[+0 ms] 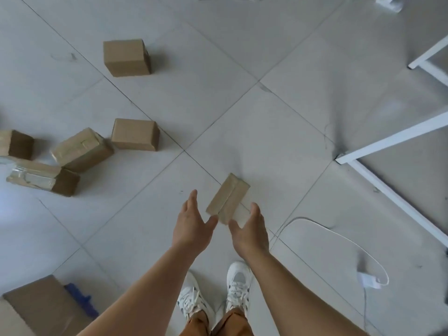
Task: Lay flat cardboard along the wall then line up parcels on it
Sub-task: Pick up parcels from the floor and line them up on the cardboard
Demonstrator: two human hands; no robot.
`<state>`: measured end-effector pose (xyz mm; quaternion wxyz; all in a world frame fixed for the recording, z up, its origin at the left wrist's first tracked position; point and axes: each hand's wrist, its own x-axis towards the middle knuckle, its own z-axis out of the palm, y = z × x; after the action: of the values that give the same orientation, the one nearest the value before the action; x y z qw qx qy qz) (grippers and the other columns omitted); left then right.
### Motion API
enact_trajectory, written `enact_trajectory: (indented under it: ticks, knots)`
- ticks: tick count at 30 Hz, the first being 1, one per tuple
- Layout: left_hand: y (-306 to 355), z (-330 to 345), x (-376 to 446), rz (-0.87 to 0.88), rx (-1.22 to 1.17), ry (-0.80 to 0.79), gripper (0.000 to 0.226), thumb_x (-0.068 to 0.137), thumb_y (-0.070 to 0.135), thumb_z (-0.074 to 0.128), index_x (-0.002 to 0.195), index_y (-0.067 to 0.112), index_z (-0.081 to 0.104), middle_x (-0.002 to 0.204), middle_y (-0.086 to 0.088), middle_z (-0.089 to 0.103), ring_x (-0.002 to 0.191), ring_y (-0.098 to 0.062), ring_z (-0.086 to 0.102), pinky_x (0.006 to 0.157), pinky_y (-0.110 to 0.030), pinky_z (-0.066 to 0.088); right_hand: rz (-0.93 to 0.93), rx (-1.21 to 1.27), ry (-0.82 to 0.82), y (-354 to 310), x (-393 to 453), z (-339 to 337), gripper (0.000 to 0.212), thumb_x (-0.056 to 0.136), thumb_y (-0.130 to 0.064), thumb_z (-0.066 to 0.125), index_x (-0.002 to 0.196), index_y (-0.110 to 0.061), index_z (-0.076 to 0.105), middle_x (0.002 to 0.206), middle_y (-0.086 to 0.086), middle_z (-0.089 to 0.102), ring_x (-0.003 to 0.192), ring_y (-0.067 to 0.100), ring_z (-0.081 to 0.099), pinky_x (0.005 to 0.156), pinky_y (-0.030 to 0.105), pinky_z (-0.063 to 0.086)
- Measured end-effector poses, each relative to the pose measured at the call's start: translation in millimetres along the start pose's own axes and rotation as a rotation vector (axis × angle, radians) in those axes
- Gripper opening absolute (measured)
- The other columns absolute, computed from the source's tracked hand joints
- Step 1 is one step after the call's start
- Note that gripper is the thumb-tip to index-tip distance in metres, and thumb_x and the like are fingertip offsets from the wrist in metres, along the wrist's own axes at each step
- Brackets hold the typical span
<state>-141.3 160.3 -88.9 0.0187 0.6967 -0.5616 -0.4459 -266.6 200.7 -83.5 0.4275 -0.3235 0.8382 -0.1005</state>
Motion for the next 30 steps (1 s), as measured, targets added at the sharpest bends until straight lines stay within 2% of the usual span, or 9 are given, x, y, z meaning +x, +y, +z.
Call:
enact_trajectory:
  ticks: [5,10,13,15,18,21,24,27,30]
  knots:
    - [-44.2,48.0,55.8,-0.065,0.034,-0.018,0.079,0.093,0.035,0.055,0.153,0.02,0.005,0.157,0.0,0.021,0.141,-0.02,0.028,0.109,-0.036,0.031,0.071,0.015,-0.04,30.1,65.7,53.1,0.089,0.089,-0.041,0.061,0.153,-0.02,0.003,0.155,0.005,0.025,0.136,0.027,0.036,0.102,0.038,0.038]
    - [-88.1,79.0,103.6,-0.122,0.021,0.032,0.064,0.098,0.032,0.045,0.152,0.021,0.012,0.155,0.002,0.026,0.139,-0.019,0.032,0.105,-0.034,0.034,0.188,0.058,-0.058,45.5,138.5,113.3,0.101,0.084,-0.045,0.066,0.152,-0.023,-0.005,0.152,0.007,0.027,0.132,0.033,0.039,0.101,0.043,0.038]
    - [-110.8,90.1,131.6,-0.12,0.008,0.06,0.06,0.098,0.029,0.042,0.151,0.021,0.014,0.154,0.002,0.028,0.138,-0.019,0.033,0.104,-0.034,0.034,0.311,0.095,-0.087,50.3,178.1,147.0,0.111,0.082,-0.046,0.069,0.151,-0.023,-0.015,0.156,0.009,0.015,0.135,0.035,0.031,0.101,0.045,0.036]
    - [-123.7,95.9,147.1,-0.123,-0.017,0.073,0.056,0.099,0.025,0.041,0.15,0.022,0.018,0.153,0.003,0.03,0.137,-0.018,0.034,0.104,-0.033,0.033,0.38,0.092,-0.078,51.8,202.4,167.9,0.114,0.081,-0.047,0.069,0.15,-0.021,-0.016,0.158,0.012,0.006,0.139,0.038,0.024,0.107,0.048,0.03]
    - [-141.6,99.7,166.2,-0.135,-0.042,0.11,0.052,0.099,0.019,0.039,0.148,0.023,0.023,0.152,0.005,0.031,0.136,-0.016,0.036,0.1,-0.028,0.034,0.487,0.056,-0.024,46.3,230.2,196.3,0.124,0.074,-0.057,0.07,0.149,-0.019,-0.021,0.156,0.015,0.001,0.139,0.038,0.023,0.11,0.05,0.031]
    - [-156.5,101.7,178.4,-0.161,-0.079,0.143,0.054,0.098,0.017,0.041,0.148,0.024,0.023,0.151,0.006,0.032,0.133,-0.014,0.038,0.09,-0.021,0.032,0.488,-0.11,-0.023,43.0,247.7,218.1,0.13,0.068,-0.069,0.066,0.146,-0.023,-0.027,0.156,0.016,-0.014,0.139,0.045,0.019,0.108,0.056,0.031]
    - [-167.0,101.2,186.9,-0.165,-0.088,0.149,0.055,0.097,0.018,0.044,0.148,0.024,0.023,0.151,0.007,0.032,0.131,-0.013,0.039,0.086,-0.019,0.028,0.491,-0.129,-0.006,46.9,258.5,226.9,0.129,0.068,-0.061,0.071,0.144,-0.032,-0.029,0.153,0.011,-0.031,0.14,0.05,0.013,0.107,0.06,0.029]
    - [-175.0,99.7,193.7,-0.175,-0.096,0.154,0.056,0.097,0.019,0.045,0.148,0.023,0.023,0.151,0.006,0.031,0.134,-0.012,0.036,0.088,-0.018,0.026,0.422,-0.224,0.016,55.0,258.9,224.5,0.122,0.073,-0.055,0.072,0.147,-0.036,-0.023,0.156,0.009,-0.024,0.139,0.048,0.009,0.106,0.058,0.027]
    - [-175.5,96.2,195.0,-0.195,-0.11,0.167,0.056,0.096,0.02,0.046,0.148,0.024,0.024,0.15,0.006,0.031,0.134,-0.013,0.036,0.088,-0.019,0.028,0.37,-0.279,0.028,57.9,258.8,214.3,0.122,0.07,-0.051,0.073,0.147,-0.037,-0.02,0.156,0.011,-0.015,0.13,0.046,0.023,0.102,0.052,0.034]
